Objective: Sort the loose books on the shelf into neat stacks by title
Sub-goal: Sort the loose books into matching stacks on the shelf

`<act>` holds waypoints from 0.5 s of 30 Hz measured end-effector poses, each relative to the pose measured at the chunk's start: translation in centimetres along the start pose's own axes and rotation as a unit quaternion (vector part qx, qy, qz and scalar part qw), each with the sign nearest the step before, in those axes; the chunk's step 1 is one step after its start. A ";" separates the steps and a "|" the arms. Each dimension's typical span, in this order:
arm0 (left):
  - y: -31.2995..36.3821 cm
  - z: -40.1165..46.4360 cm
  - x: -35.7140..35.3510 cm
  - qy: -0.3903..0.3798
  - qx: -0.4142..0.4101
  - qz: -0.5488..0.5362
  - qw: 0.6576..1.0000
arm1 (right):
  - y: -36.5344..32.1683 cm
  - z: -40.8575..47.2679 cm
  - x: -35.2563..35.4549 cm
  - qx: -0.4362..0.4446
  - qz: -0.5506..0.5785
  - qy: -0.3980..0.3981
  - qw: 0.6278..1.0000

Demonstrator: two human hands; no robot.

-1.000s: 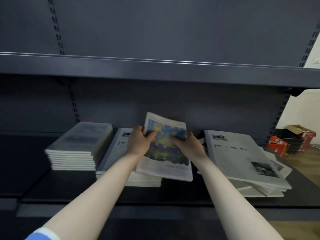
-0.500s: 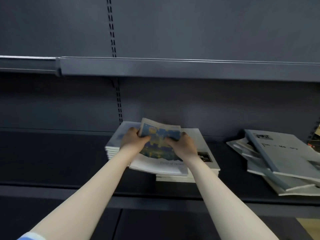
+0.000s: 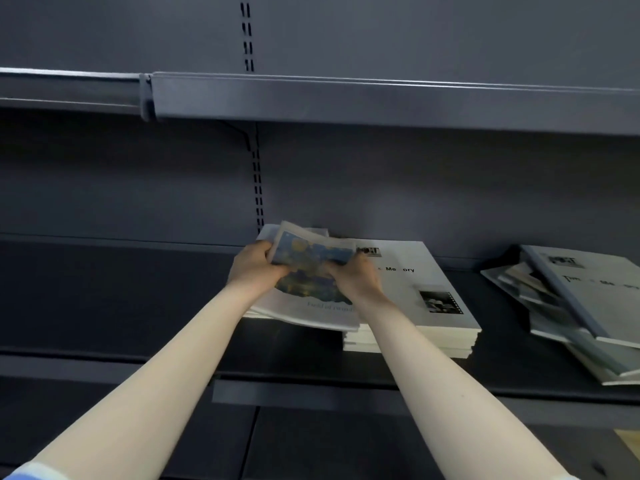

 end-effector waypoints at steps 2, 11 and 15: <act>-0.3 0.3 0.1 0.007 -0.007 0.012 1.000 | 0.3 0.4 -0.7 -0.007 -0.002 -0.003 1.000; -2.2 2.0 0.0 0.025 -0.012 0.056 0.998 | 0.1 2.3 -2.9 -0.026 -0.036 -0.019 0.999; -2.7 2.7 -0.4 0.022 -0.008 0.089 0.996 | -0.2 2.9 -3.3 -0.026 -0.057 -0.012 0.998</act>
Point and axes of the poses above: each hand's wrist, its own z-axis towards the middle knuckle, its own x-axis out of the back of the hand, y = z × x, the point moved 6 cm from there along z, towards the middle knuckle, and after that the axes turned 11 degrees about z, right-handed, at the moved point
